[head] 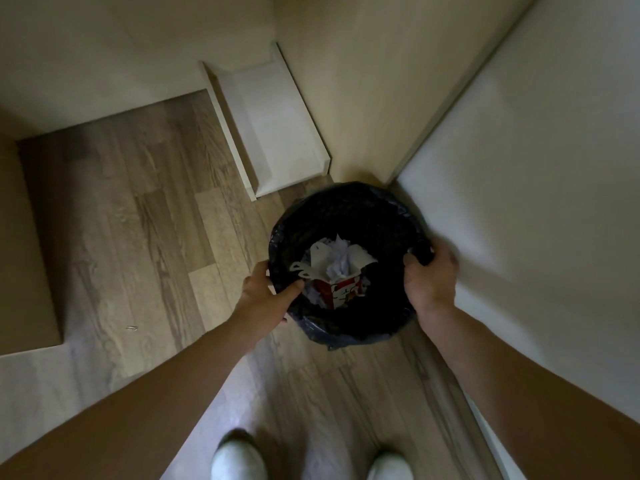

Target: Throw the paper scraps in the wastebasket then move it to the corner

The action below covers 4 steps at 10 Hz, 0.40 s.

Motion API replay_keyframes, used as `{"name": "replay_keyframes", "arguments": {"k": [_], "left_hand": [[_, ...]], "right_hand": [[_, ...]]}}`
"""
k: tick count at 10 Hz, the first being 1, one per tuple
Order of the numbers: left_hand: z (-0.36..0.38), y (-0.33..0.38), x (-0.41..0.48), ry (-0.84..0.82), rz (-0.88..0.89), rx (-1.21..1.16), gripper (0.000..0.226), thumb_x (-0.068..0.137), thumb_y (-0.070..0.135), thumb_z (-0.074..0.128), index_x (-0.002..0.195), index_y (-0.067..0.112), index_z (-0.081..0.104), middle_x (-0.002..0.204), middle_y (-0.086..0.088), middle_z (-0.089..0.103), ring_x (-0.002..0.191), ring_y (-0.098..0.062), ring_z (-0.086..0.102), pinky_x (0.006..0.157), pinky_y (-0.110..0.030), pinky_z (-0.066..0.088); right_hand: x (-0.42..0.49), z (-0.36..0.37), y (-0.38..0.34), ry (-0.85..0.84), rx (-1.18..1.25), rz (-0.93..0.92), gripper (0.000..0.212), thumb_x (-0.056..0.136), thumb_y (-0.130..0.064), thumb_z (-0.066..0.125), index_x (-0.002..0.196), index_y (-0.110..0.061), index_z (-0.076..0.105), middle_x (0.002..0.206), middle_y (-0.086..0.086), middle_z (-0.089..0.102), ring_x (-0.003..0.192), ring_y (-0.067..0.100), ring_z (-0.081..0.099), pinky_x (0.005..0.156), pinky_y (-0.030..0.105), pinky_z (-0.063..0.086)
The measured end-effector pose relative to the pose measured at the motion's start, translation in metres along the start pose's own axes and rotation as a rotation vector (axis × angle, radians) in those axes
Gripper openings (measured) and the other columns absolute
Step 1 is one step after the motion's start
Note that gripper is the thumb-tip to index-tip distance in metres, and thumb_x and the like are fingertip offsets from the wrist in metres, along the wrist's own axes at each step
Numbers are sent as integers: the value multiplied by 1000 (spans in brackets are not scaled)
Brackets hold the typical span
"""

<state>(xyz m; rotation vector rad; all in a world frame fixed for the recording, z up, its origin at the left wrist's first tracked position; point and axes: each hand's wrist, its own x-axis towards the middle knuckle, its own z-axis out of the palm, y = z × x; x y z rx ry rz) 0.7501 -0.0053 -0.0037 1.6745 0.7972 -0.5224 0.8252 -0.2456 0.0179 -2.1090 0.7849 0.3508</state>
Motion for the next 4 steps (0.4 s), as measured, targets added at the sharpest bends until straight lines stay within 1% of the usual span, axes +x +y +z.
{"name": "replay_keyframes", "arguments": {"k": [1,2,3,4], "left_hand": [[-13,16,-17,61,12,63,77,90,45,78,155,30,39,145,-7,49,108,-21,63,66,-25,57],[-23,41,-42,124,34,79,74,91,46,76,155,31,41,146,-4,48,116,-22,59,70,-21,49],[-34,82,-88,96,131,-46,61,95,38,74,150,29,47,145,1,53,121,-21,61,79,-22,54],[-44,120,-141,75,175,-159,49,99,27,71,145,25,53,129,9,58,109,-10,62,70,-8,52]], "right_hand": [[-24,-10,-20,8,-119,12,62,98,-34,59,158,-26,43,157,16,43,141,42,48,124,53,33],[-51,-21,-41,-40,-73,-61,57,101,-34,58,156,-28,46,148,13,52,135,38,56,120,53,41],[-92,-49,-79,-116,69,-107,54,104,-35,58,156,-25,48,150,6,58,137,25,58,118,44,46],[-134,-81,-117,-167,159,-133,45,105,-33,58,148,-23,57,140,2,67,127,20,64,114,42,51]]}}
